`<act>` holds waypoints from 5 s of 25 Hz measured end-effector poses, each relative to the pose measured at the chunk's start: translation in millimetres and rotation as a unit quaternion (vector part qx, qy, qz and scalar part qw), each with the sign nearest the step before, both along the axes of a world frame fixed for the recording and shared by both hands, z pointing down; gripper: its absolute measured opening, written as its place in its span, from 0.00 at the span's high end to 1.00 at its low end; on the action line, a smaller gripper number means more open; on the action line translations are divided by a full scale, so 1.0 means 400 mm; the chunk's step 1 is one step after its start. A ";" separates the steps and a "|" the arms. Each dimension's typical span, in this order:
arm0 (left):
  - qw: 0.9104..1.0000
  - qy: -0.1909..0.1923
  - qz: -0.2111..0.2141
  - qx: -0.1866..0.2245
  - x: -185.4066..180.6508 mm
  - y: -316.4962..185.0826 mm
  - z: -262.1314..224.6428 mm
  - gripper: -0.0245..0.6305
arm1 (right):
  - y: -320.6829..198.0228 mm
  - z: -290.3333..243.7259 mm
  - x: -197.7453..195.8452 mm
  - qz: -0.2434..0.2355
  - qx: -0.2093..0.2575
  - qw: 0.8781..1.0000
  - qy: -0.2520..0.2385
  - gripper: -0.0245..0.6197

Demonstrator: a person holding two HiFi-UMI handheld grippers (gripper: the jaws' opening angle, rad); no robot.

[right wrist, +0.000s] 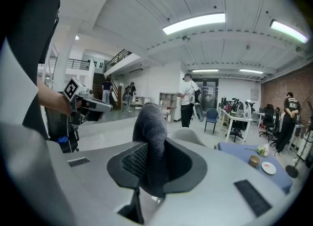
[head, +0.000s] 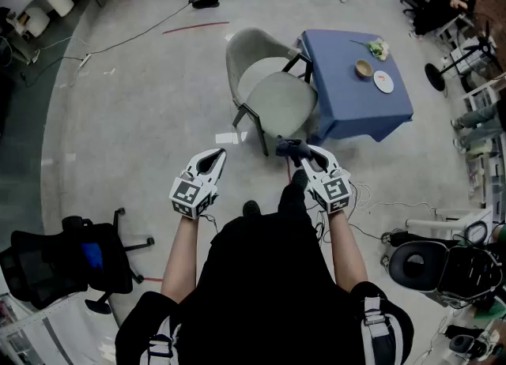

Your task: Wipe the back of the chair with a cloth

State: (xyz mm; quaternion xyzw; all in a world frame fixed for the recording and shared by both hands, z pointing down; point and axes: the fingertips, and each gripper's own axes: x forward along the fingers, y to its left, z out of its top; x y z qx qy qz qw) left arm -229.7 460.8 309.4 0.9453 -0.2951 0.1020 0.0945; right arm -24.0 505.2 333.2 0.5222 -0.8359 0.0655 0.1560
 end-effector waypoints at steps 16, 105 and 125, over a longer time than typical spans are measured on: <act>1.000 0.010 -0.027 -0.002 -0.078 -0.028 0.019 0.93 | -0.062 -0.005 -0.044 -0.010 0.003 1.000 -0.002 0.82; 0.991 -0.054 -0.108 -0.055 0.300 -1.195 0.284 0.93 | -1.398 0.471 -0.017 -0.261 -0.074 0.962 -0.004 0.82; 0.987 -0.060 -0.123 -0.088 0.294 -1.244 0.431 0.93 | -1.576 0.712 -0.164 -0.285 -0.093 0.954 -0.014 0.82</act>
